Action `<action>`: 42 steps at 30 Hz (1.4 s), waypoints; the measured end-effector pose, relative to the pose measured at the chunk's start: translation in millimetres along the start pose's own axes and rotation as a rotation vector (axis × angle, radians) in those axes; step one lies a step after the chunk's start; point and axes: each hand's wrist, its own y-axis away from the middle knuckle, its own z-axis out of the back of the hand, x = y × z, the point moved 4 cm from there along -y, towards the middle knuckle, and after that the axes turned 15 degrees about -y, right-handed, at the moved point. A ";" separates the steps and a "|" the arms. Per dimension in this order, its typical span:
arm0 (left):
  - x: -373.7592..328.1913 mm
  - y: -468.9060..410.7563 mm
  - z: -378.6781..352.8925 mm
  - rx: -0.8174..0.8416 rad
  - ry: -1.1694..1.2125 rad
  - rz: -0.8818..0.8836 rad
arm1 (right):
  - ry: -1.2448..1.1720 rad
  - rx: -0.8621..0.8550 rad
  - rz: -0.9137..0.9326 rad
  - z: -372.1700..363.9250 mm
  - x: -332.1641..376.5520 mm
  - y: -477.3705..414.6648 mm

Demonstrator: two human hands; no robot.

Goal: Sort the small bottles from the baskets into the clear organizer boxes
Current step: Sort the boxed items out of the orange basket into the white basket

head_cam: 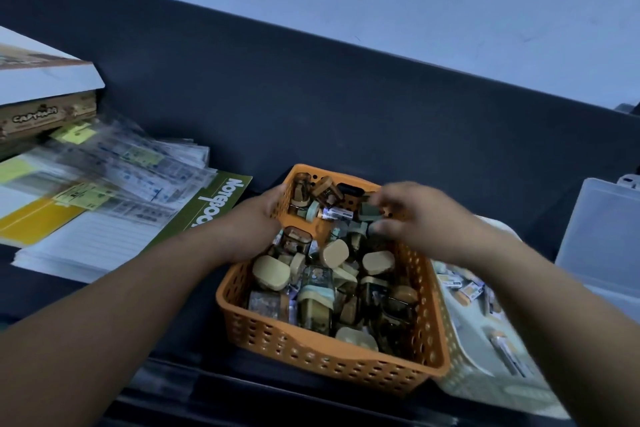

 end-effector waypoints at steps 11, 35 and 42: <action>0.7 -0.2 -0.5 0.006 0.047 0.037 | 0.253 0.185 -0.158 -47.0 -23.1 -79.0; -2.5 -0.1 1.0 0.018 0.037 0.003 | 0.247 0.346 -0.296 -81.9 -19.4 -98.9; -0.8 1.5 1.2 0.007 0.002 0.014 | 0.190 0.367 -0.299 -85.3 -17.4 -106.6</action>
